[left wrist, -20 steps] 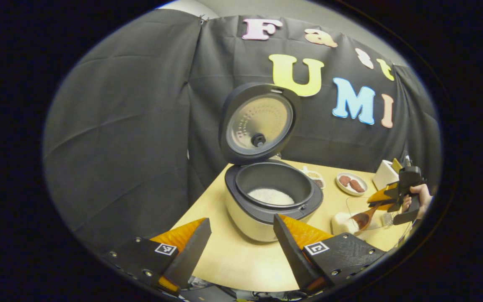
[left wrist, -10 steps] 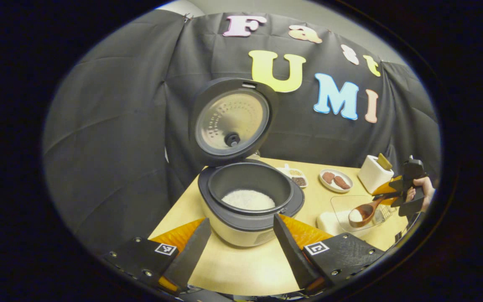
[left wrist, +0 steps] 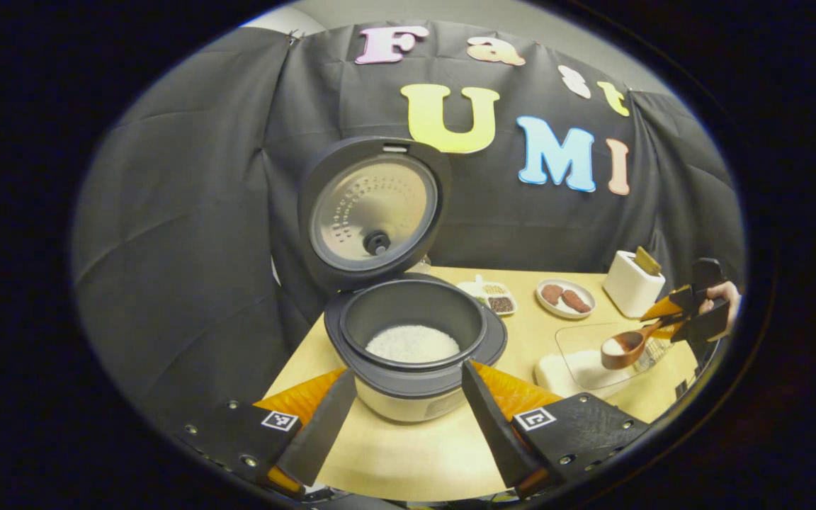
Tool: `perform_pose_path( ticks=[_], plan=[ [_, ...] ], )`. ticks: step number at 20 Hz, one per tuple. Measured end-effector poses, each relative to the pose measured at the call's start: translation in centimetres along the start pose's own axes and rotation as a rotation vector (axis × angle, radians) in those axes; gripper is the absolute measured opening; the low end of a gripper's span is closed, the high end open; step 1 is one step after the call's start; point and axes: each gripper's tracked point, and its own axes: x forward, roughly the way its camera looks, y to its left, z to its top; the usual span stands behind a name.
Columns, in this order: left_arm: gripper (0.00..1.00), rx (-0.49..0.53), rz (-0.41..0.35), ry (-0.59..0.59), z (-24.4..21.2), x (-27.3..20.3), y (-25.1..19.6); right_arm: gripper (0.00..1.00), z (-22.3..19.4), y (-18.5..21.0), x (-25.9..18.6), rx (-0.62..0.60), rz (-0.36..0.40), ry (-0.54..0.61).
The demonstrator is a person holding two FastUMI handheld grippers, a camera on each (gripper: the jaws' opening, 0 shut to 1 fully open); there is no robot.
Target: Close the left gripper, press the button to open the rice cooker; take a wooden spoon from the chopstick holder with the right hand, scoop a spoonful of rice and pour it into the rice cooker, then put the wooden spoon back into the chopstick holder.
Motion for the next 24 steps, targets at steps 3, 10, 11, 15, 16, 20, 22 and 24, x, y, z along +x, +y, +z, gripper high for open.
perform_pose_path(
  ticks=[3,10,11,15,16,20,22,24],
  plan=[
    [0.94,-0.027,-0.013,0.017,-1.0,-0.5,-1.8,0.2,0.2,0.4,0.1,-0.013,0.016,0.013],
    [0.93,-0.016,-0.076,-0.014,-0.6,-0.2,-2.9,0.19,-0.8,0.9,0.0,-0.037,0.026,-0.016],
    [0.93,-0.02,-0.08,-0.016,-0.4,0.0,-2.5,0.19,-1.1,1.4,-0.2,-0.044,0.033,-0.016],
    [0.93,-0.056,-0.064,-0.038,0.2,0.0,-0.9,0.16,-1.7,3.0,-2.1,-0.087,0.077,-0.009],
    [0.93,-0.064,-0.057,-0.038,0.1,0.1,-0.6,0.16,-1.5,3.4,-2.6,-0.088,0.084,-0.006],
    [0.93,-0.079,-0.001,-0.011,-0.5,-0.1,0.2,0.16,-0.3,5.1,-3.5,-0.1,0.115,-0.022],
    [0.93,-0.095,0.021,-0.013,-0.2,-0.4,0.0,0.19,-0.2,6.4,-3.7,-0.103,0.138,-0.012],
    [0.94,-0.104,0.05,-0.019,0.3,-1.1,-0.1,0.16,-0.6,7.9,-4.0,-0.113,0.152,0.021]
  ],
)
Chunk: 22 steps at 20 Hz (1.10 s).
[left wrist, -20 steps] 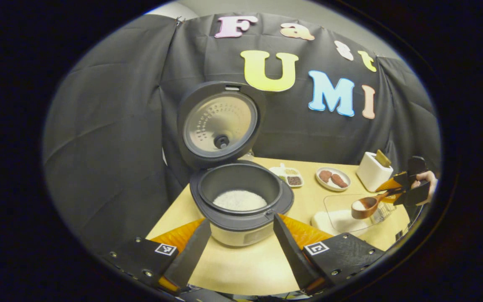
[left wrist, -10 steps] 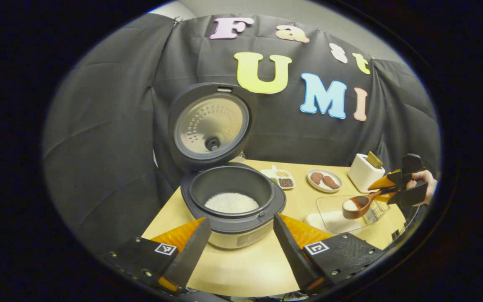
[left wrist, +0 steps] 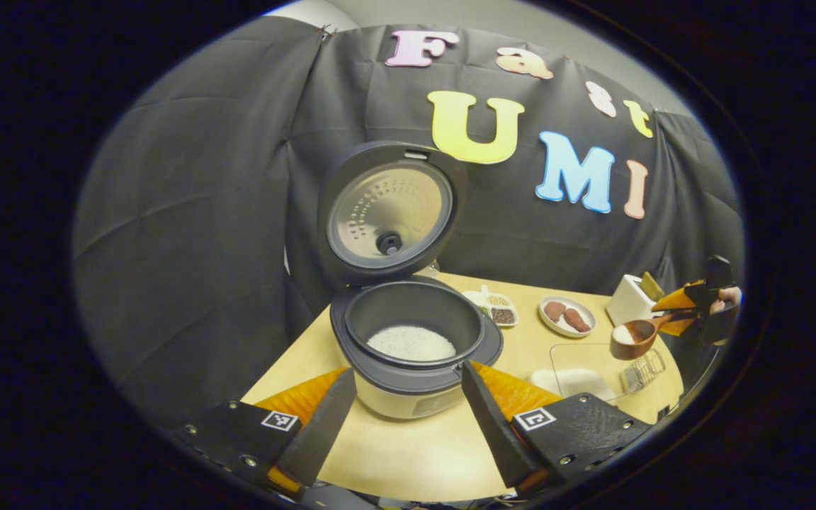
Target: Close the left gripper, press the button to open the rice cooker; take a wooden spoon from the chopstick holder with the right hand, scoop a spoonful of rice and pour it into the rice cooker, then put the wooden spoon back into the chopstick holder.
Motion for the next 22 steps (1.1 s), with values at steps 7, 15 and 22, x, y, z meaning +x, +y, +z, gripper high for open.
perform_pose_path(
  ticks=[7,15,22],
  plan=[
    [0.94,-0.056,0.002,0.001,0.3,-2.2,-1.1,0.19,-2.1,7.6,1.0,-0.087,0.117,0.067],
    [0.96,-0.101,0.063,-0.017,0.0,-2.8,4.1,0.19,-8.4,14.7,6.1,-0.144,0.167,0.146],
    [0.94,-0.135,0.125,-0.044,0.3,-3.2,8.4,0.19,-15.7,19.7,10.8,-0.329,0.214,0.212]
  ],
)
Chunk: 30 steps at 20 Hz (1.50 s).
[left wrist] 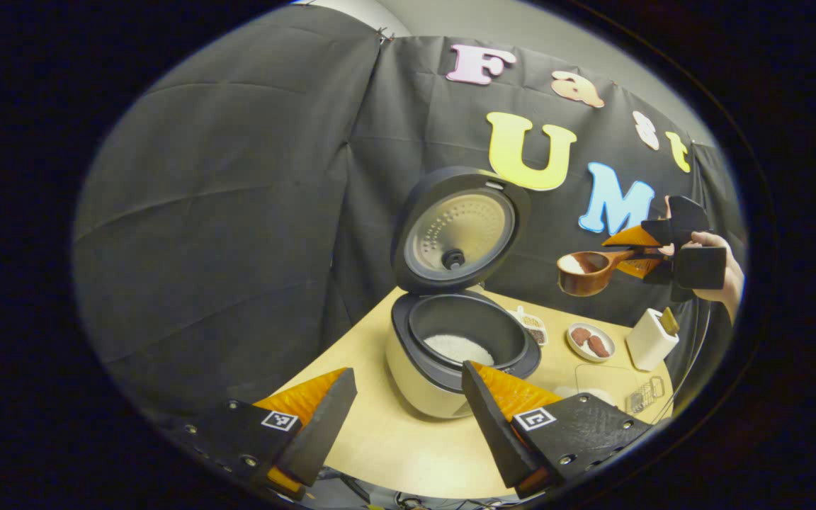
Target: Close the left gripper, press the button to open the rice cooker; take a wooden spoon from the chopstick holder with the right hand, scoop a spoonful of rice and pour it into the rice cooker, then put the wooden spoon back into the chopstick holder.
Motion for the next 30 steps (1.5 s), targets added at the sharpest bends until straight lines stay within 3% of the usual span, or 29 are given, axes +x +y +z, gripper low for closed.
perform_pose_path(
  ticks=[6,8,12,24,30],
  plan=[
    [0.93,-0.018,0.054,0.013,-0.8,0.0,2.2,0.15,-3.2,1.6,4.9,-0.17,-0.006,0.055],
    [0.94,-0.027,0.07,0.015,-0.9,-0.2,2.7,0.2,-4.4,1.7,6.6,-0.277,-0.017,0.067],
    [0.93,-0.026,0.099,0.019,-0.9,0.0,3.7,0.19,-6.3,2.1,8.6,-0.516,-0.025,0.072],
    [0.94,-0.032,0.184,0.019,-1.0,-0.8,6.6,0.2,-9.0,2.4,10.9,-0.805,-0.03,0.031],
    [0.93,-0.017,0.154,0.003,-0.5,-0.7,6.0,0.2,-10.6,3.6,10.5,-0.942,-0.004,0.025]
  ],
)
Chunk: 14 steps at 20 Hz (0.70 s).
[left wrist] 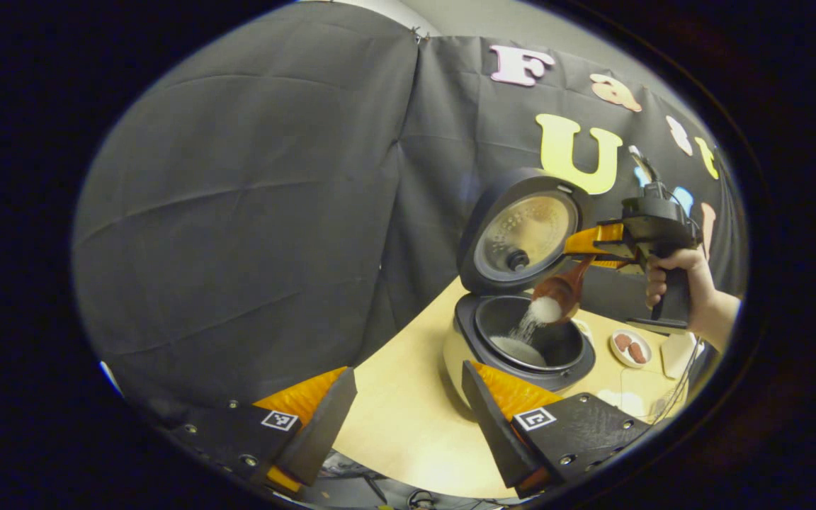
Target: Close the left gripper, press the button to open the rice cooker; take a wooden spoon from the chopstick holder with the right hand, scoop a spoonful of rice and pour it into the rice cooker, then put the wooden spoon back into the chopstick holder.
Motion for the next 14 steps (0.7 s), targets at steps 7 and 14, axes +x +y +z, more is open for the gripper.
perform_pose_path(
  ticks=[7,14],
  plan=[
    [0.93,0.03,-0.013,-0.028,0.8,-0.1,-0.5,0.16,-0.1,1.0,-0.2,-0.19,0.009,-0.014],
    [0.94,0.042,0.007,-0.055,1.3,-0.5,0.0,0.2,-0.6,2.4,-1.3,-0.453,0.062,-0.055]
  ],
)
